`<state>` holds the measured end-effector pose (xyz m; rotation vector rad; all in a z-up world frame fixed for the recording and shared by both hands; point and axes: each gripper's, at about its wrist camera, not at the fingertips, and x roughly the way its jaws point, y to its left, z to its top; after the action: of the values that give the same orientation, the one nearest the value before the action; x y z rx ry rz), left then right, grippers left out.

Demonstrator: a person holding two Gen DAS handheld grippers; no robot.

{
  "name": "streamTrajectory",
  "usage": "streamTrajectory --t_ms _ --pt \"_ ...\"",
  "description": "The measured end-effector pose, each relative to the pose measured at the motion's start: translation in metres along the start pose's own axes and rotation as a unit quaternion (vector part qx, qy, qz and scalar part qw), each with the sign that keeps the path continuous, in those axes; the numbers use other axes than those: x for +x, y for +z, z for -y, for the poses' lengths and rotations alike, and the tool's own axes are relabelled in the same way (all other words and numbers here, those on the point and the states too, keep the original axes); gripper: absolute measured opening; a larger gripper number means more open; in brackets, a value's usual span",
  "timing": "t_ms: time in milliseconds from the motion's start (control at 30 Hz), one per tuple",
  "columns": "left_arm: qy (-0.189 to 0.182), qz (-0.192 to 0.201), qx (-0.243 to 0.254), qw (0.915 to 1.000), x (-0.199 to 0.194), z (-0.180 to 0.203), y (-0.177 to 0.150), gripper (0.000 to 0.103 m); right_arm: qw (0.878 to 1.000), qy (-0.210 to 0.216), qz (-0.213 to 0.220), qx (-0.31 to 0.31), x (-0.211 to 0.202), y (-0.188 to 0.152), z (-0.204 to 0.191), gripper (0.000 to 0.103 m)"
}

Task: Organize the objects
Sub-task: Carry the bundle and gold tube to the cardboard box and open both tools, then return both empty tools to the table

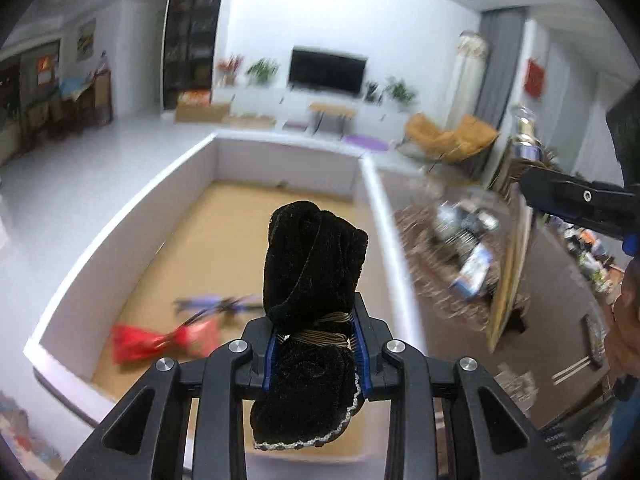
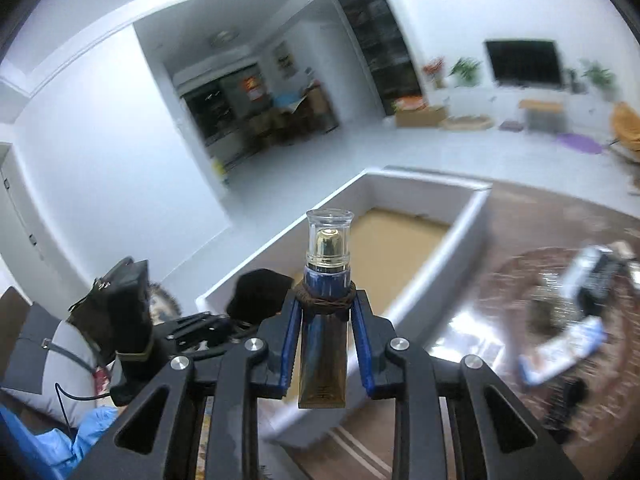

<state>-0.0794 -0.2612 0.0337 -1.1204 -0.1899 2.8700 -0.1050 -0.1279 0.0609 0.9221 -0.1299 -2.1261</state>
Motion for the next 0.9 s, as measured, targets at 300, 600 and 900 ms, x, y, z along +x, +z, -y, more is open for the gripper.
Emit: streamTrajectory --t_ms 300,600,900 --pt "0.077 -0.035 -0.040 0.9956 0.030 -0.034 -0.005 0.080 0.997 -0.066 -0.025 0.026 0.070 -0.006 0.011 0.079" --pt "-0.030 -0.010 0.000 0.9995 0.002 0.054 -0.019 0.090 0.955 -0.294 0.024 -0.020 -0.047 -0.119 0.093 0.092" --pt "-0.173 -0.079 0.060 0.9799 0.021 0.205 -0.053 0.103 0.933 -0.346 -0.055 0.080 -0.108 -0.216 0.188 0.092"
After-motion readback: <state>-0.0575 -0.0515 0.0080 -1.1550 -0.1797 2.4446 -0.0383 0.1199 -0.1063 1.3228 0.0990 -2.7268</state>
